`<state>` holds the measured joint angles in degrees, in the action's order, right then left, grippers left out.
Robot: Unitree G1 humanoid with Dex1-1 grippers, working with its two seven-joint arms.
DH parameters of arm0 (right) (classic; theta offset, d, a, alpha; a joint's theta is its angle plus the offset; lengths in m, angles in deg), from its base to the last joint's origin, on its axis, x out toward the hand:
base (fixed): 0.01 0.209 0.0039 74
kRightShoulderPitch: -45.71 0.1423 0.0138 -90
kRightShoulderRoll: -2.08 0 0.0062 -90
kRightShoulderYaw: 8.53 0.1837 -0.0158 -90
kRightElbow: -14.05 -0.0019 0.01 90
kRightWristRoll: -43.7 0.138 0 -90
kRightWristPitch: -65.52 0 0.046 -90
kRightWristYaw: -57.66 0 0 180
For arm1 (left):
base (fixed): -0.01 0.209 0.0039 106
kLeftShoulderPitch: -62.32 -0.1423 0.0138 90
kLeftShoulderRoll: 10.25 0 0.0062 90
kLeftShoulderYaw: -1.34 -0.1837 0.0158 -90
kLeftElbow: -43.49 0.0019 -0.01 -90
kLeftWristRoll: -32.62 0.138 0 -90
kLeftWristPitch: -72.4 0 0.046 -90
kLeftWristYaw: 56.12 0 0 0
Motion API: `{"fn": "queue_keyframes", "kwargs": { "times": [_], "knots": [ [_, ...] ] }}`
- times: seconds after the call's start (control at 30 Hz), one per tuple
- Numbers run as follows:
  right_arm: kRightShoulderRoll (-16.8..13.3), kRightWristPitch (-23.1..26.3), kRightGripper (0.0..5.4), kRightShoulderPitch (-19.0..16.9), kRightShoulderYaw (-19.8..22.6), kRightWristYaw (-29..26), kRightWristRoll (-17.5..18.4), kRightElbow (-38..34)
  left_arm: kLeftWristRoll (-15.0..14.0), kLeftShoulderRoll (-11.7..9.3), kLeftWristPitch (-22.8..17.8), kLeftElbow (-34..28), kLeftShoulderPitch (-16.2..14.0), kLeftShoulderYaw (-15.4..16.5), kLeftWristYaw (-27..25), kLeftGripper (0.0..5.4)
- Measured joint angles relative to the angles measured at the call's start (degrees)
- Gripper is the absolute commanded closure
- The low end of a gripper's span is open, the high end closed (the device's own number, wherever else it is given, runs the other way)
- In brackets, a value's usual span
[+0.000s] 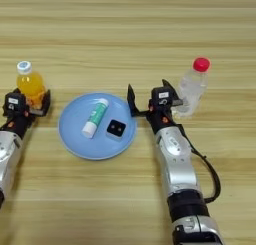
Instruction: Move the objects on the table
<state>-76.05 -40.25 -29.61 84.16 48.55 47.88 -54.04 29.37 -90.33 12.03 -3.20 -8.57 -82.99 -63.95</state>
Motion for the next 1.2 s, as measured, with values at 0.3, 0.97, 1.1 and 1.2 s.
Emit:
{"fn": "queue_keyframes", "kwargs": {
  "times": [0.3,0.97,1.1,1.2],
  "knots": [
    [-0.1,0.0,0.00,0.0,0.1,0.0,0.0,0.0,0.6,1.0,1.8,-1.8,-2.1,1.5,5.6,0.01],
    [-0.7,0.0,0.00,0.0,0.5,-0.6,0.1,0.0,0.4,5.9,1.9,-8.1,-9.7,-0.4,4.2,0.01],
    [-0.7,0.0,0.00,0.0,0.5,-1.2,0.1,-0.1,0.5,6.5,1.9,-8.9,-10.9,-0.9,4.2,0.01],
    [-1.1,0.1,0.00,-0.7,0.1,-1.7,0.0,-1.7,0.7,6.7,1.9,-9.0,-11.5,-1.2,4.7,0.01]
  ]
}}
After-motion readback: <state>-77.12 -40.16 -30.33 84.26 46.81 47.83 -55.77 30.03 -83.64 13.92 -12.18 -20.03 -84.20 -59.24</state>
